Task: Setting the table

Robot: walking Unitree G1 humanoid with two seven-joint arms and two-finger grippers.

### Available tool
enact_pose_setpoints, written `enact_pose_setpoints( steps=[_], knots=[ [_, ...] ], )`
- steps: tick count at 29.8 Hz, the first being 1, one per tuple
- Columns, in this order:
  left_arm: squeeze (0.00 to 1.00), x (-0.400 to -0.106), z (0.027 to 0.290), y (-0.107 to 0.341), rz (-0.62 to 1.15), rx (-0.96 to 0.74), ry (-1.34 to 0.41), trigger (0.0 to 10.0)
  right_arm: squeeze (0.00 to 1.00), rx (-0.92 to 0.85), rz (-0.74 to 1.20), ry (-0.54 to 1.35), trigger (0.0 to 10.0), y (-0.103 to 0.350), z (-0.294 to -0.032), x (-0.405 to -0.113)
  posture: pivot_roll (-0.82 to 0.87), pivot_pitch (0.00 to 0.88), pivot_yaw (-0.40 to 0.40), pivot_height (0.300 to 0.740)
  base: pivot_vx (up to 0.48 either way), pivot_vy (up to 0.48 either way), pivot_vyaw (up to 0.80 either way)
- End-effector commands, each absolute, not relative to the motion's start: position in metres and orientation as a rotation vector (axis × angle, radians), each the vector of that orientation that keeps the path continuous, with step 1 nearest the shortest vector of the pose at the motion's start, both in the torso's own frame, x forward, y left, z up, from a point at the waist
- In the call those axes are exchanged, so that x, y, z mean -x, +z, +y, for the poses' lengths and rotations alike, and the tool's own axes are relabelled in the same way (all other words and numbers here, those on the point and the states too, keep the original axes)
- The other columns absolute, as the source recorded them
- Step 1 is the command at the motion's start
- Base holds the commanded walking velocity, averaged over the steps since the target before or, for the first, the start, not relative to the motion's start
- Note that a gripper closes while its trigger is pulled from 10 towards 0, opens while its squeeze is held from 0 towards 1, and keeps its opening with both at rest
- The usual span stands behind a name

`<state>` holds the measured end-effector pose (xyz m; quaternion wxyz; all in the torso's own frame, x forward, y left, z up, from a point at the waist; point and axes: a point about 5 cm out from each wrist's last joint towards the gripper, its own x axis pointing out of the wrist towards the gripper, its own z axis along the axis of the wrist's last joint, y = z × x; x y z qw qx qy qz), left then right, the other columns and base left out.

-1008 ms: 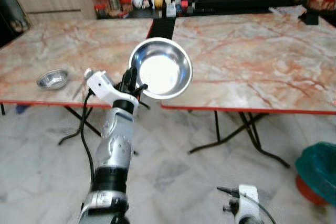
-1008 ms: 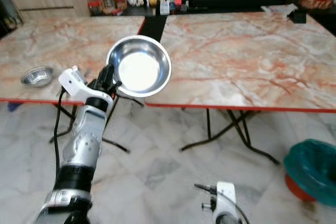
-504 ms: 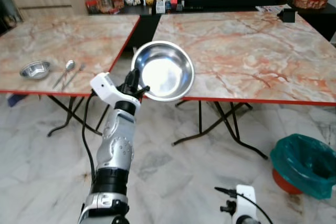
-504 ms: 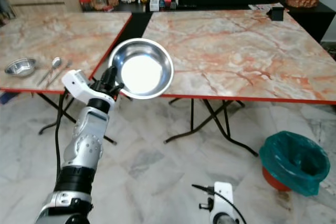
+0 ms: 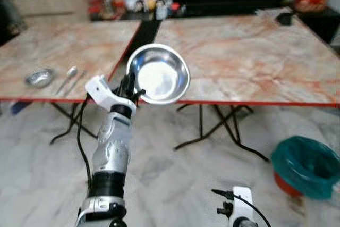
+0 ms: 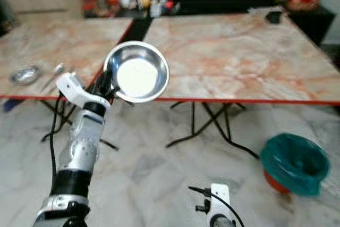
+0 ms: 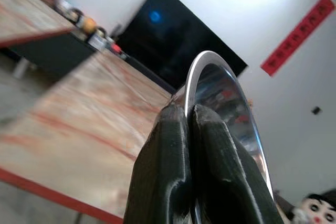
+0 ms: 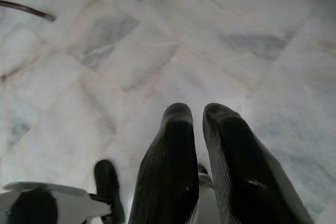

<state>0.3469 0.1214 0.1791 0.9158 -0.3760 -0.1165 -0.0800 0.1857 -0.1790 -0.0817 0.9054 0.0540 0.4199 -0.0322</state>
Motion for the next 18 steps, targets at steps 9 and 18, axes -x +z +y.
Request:
enact_pose_setpoints(
  steps=[9, 18],
  knots=[
    [0.0, -0.3475, 0.1229, 0.1897, -0.277, 0.762, -0.18, 10.0, 0.0, -0.102, 0.844, -0.062, 10.0, -0.0779, -0.1789, -0.1932, -0.02, 0.002, 0.056, 0.714, 0.323, 0.0, 0.0],
    [0.0, -0.3474, 0.1225, 0.1897, -0.276, 0.763, -0.182, 10.0, 0.0, -0.104, 0.844, -0.064, 10.0, -0.078, -0.1792, -0.1928, -0.02, 0.003, 0.057, 0.714, 0.325, 0.0, 0.0]
  ],
)
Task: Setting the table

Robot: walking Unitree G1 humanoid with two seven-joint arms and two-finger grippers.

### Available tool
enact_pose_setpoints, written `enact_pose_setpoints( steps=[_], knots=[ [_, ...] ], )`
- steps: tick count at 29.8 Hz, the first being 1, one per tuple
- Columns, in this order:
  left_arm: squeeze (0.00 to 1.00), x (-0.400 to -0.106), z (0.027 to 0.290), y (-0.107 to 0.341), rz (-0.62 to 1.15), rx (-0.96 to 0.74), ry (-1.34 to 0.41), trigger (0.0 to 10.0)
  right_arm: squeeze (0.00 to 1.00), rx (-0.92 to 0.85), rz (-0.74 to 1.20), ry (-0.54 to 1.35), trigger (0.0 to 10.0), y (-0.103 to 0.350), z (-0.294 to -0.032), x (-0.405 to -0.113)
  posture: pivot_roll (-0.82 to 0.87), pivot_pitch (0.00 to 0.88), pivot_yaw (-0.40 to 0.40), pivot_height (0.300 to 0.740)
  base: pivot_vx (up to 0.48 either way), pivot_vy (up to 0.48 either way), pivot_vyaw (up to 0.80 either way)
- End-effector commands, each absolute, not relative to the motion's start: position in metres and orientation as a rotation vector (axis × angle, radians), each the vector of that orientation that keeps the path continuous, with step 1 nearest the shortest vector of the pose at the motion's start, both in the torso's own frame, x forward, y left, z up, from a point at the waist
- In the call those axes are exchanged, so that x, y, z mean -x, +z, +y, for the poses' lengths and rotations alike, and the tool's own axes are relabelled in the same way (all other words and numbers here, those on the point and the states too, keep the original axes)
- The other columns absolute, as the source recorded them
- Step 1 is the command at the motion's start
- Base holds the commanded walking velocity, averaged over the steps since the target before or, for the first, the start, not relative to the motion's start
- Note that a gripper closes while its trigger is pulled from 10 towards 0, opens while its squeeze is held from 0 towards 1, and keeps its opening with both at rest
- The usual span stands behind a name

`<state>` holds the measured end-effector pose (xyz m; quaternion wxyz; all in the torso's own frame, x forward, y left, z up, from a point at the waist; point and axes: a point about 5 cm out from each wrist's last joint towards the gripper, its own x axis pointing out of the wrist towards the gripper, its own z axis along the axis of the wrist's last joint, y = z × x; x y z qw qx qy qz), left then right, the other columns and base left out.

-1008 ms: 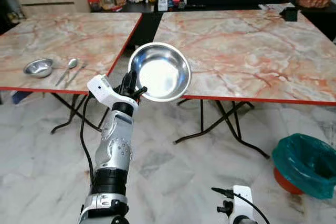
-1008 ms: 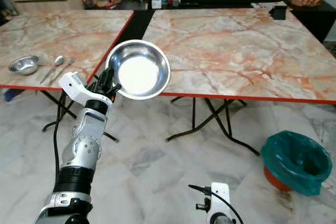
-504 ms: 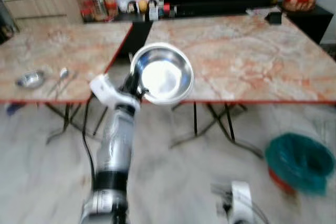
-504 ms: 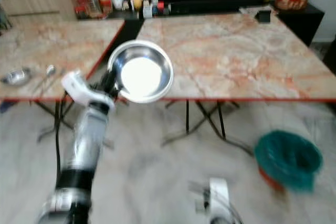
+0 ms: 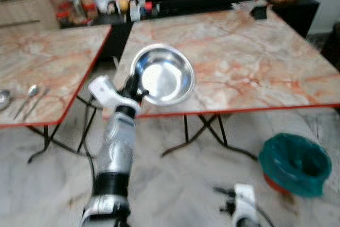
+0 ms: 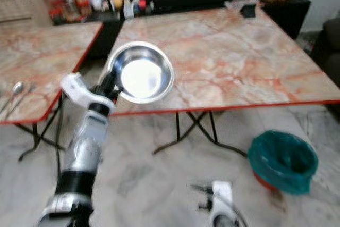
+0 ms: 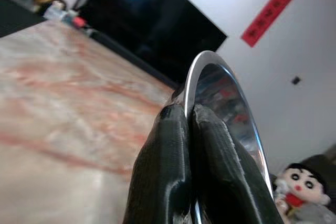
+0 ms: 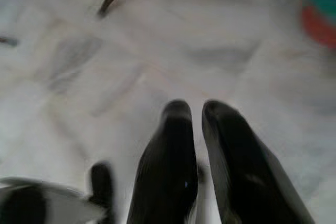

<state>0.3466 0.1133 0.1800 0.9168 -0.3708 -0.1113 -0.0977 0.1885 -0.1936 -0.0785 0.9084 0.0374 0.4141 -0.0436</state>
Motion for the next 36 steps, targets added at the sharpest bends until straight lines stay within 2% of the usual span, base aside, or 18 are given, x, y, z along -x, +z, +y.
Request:
enact_pose_setpoints(
  steps=[1, 8, 14, 36],
  knots=[
    [0.0, -0.3475, 0.1225, 0.1897, -0.276, 0.763, -0.182, 10.0, 0.0, -0.104, 0.844, -0.063, 10.0, -0.078, -0.1792, -0.1928, -0.02, 0.002, 0.055, 0.714, 0.322, 0.0, 0.0],
    [0.0, -0.3479, 0.122, 0.1904, -0.279, 0.766, -0.18, 10.0, 0.0, -0.057, 0.837, -0.047, 10.0, -0.077, -0.18, -0.1941, -0.02, 0.001, 0.054, 0.714, 0.325, 0.0, 0.0],
    [0.0, -0.3479, 0.1217, 0.1913, -0.282, 0.767, -0.182, 10.0, 0.0, -0.044, 0.841, -0.043, 10.0, -0.0771, -0.1801, -0.1942, -0.02, 0.001, 0.052, 0.714, 0.324, 0.0, 0.67],
    [0.0, -0.3493, 0.1194, 0.1889, -0.264, 0.741, -0.176, 10.0, 0.0, -0.06, 0.849, -0.036, 10.0, -0.0778, -0.1785, -0.1934, -0.03, 0.0, 0.05, 0.714, 0.291, 0.0, 0.0]
  ],
)
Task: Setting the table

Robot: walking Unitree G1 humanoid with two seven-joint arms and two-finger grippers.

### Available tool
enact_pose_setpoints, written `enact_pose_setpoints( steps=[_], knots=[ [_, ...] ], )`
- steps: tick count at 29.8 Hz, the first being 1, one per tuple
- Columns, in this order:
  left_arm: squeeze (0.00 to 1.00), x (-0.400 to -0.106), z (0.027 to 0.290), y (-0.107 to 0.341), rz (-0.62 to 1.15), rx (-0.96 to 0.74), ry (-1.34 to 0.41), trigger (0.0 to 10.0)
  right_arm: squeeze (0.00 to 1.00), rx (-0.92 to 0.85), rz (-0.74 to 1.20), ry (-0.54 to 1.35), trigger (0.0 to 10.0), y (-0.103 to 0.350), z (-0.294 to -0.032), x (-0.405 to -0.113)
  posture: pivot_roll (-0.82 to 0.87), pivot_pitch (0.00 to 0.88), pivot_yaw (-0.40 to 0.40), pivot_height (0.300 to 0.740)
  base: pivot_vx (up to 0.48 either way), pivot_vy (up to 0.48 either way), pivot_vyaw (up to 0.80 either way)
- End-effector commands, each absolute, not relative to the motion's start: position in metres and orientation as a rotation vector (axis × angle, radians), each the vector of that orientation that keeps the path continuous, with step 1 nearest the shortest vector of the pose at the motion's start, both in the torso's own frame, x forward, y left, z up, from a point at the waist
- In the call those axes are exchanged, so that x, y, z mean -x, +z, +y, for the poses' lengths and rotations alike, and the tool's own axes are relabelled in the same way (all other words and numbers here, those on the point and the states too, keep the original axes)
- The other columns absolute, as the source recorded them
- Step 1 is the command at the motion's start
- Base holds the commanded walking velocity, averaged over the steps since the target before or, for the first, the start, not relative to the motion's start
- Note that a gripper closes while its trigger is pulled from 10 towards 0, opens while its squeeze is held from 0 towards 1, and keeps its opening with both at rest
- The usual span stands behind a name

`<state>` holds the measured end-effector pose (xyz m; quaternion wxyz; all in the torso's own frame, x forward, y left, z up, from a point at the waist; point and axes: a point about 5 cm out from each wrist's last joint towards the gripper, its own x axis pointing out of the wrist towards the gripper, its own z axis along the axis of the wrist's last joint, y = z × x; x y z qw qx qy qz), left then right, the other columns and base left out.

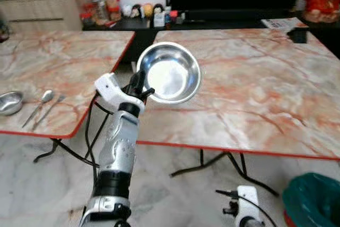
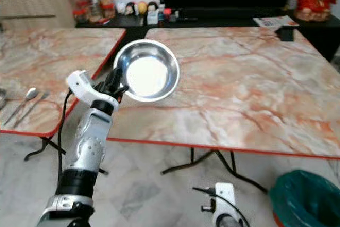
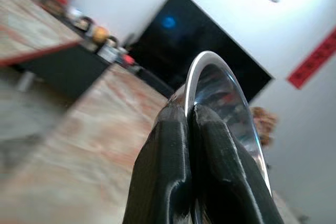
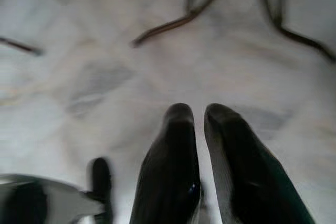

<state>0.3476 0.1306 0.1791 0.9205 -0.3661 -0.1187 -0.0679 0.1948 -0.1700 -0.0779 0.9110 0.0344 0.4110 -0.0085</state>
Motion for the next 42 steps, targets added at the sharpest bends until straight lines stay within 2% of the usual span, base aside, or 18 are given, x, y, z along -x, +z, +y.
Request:
enact_pose_setpoints(
  steps=[1, 10, 42],
  knots=[
    [0.0, -0.3492, 0.1193, 0.1887, -0.265, 0.742, -0.173, 10.0, 0.0, -0.06, 0.85, -0.036, 10.0, -0.0779, -0.1786, -0.1933, -0.03, 0.0, 0.05, 0.714, 0.0, 0.0, 0.0],
    [0.0, -0.3499, 0.1215, 0.1864, -0.252, 0.736, -0.155, 10.0, 0.0, -0.058, 0.85, -0.034, 10.0, -0.0778, -0.1788, -0.1933, -0.03, 0.0, 0.051, 0.714, 0.0, 0.0, 0.0],
    [0.0, -0.3489, 0.121, 0.1853, -0.249, 0.737, -0.153, 10.0, 0.0, -0.066, 0.841, -0.043, 10.0, -0.0772, -0.1801, -0.1938, -0.03, 0.002, 0.045, 0.714, 0.03, -0.309, 0.0]
  ],
)
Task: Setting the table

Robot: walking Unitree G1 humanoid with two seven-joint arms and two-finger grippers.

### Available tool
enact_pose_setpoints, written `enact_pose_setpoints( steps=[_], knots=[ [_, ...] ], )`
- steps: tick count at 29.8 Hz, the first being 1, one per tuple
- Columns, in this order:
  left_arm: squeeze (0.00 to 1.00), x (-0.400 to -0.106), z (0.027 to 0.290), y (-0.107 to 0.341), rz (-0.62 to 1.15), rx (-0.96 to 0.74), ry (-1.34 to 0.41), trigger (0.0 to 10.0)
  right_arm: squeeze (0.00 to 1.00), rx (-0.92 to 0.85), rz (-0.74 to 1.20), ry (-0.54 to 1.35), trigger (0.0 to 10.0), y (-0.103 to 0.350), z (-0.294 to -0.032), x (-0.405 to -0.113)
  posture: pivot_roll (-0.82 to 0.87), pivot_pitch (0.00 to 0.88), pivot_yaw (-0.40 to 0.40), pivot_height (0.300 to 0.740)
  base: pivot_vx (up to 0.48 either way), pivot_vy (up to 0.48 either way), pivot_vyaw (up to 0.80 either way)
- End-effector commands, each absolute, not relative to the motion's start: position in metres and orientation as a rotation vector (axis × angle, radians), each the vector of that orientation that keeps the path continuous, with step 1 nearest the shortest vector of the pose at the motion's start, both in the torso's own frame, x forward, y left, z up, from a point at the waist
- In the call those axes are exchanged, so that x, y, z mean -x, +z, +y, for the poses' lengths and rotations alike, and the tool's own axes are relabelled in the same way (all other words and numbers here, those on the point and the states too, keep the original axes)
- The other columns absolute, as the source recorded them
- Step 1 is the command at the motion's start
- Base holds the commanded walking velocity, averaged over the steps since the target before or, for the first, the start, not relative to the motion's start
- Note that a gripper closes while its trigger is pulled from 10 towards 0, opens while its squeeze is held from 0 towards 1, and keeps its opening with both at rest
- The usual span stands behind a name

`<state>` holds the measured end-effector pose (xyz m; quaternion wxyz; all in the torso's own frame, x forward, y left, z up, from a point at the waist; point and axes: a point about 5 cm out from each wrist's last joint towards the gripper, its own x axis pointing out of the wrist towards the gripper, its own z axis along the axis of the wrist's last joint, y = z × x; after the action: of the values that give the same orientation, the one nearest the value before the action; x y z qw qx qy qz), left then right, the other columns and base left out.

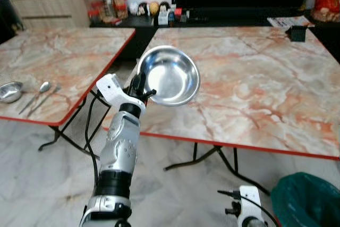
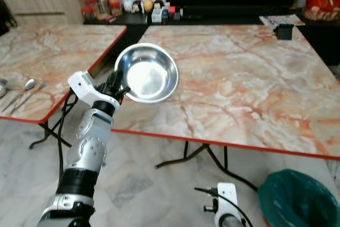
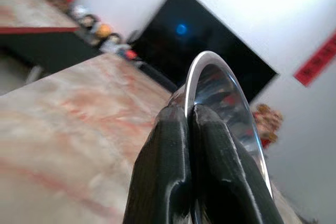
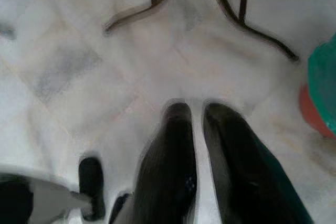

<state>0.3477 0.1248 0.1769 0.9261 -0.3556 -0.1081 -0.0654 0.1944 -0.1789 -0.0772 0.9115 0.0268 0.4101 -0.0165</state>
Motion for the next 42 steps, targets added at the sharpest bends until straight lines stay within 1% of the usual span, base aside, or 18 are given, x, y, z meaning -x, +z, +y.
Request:
enact_pose_setpoints(
  steps=[1, 7, 12, 15, 18, 19, 20, 24, 27, 32, 37, 42],
  knots=[
    [0.0, -0.349, 0.121, 0.185, -0.25, 0.737, -0.154, 10.0, 0.0, -0.066, 0.842, -0.043, 10.0, -0.077, -0.18, -0.194, -0.03, 0.002, 0.045, 0.714, 0.24, -0.315, 0.0],
    [0.0, -0.349, 0.121, 0.185, -0.249, 0.738, -0.159, 10.0, 0.0, -0.079, 0.849, -0.046, 10.0, -0.078, -0.18, -0.193, -0.02, 0.002, 0.044, 0.714, 0.241, -0.315, 0.0],
    [0.0, -0.348, 0.119, 0.185, -0.248, 0.741, -0.171, 10.0, 0.0, -0.082, 0.851, -0.05, 10.0, -0.078, -0.181, -0.193, -0.03, 0.002, 0.045, 0.714, 0.241, -0.313, -0.49],
    [0.0, -0.348, 0.115, 0.185, -0.235, 0.733, -0.202, 10.0, 0.0, -0.078, 0.849, -0.049, 10.0, -0.078, -0.181, -0.193, -0.03, 0.002, 0.043, 0.714, 0.24, -0.295, 0.0],
    [0.0, -0.347, 0.103, 0.178, -0.174, 0.717, -0.279, 10.0, 0.0, -0.076, 0.852, -0.049, 10.0, -0.078, -0.181, -0.193, -0.02, 0.002, 0.043, 0.714, 0.0, 0.0, 0.0],
    [0.0, -0.347, 0.103, 0.178, -0.174, 0.717, -0.279, 10.0, 0.0, -0.076, 0.852, -0.049, 10.0, -0.078, -0.181, -0.193, -0.02, 0.002, 0.043, 0.714, 0.0, 0.0, 0.0],
    [0.0, -0.345, 0.097, 0.174, -0.146, 0.701, -0.324, 10.0, 0.0, -0.076, 0.853, -0.048, 10.0, -0.078, -0.181, -0.193, -0.02, 0.002, 0.043, 0.714, 0.0, 0.0, 0.0],
    [0.0, -0.342, 0.087, 0.166, -0.082, 0.649, -0.393, 10.0, 0.0, -0.074, 0.854, -0.046, 10.0, -0.078, -0.181, -0.193, -0.02, 0.002, 0.043, 0.714, 0.0, 0.0, 0.0],
    [0.0, -0.341, 0.086, 0.161, -0.059, 0.646, -0.389, 10.0, 0.0, -0.073, 0.855, -0.046, 10.0, -0.078, -0.181, -0.193, -0.03, 0.002, 0.046, 0.714, 0.0, 0.0, 0.0],
    [0.0, -0.34, 0.094, 0.148, 0.003, 0.616, -0.351, 10.0, 0.0, -0.074, 0.858, -0.048, 10.0, -0.078, -0.181, -0.193, -0.03, 0.003, 0.047, 0.714, 0.0, 0.0, 0.0],
    [0.0, -0.341, 0.097, 0.14, 0.035, 0.665, -0.325, 10.0, 0.0, -0.071, 0.861, -0.042, 10.0, -0.079, -0.18, -0.192, -0.02, 0.003, 0.047, 0.714, 0.0, 0.0, 0.0],
    [0.0, -0.342, 0.093, 0.141, 0.04, 0.692, -0.344, 10.0, 0.0, -0.069, 0.861, -0.037, 10.0, -0.079, -0.179, -0.192, -0.03, 0.0, 0.052, 0.714, 0.0, 0.0, 0.0]
  ],
)
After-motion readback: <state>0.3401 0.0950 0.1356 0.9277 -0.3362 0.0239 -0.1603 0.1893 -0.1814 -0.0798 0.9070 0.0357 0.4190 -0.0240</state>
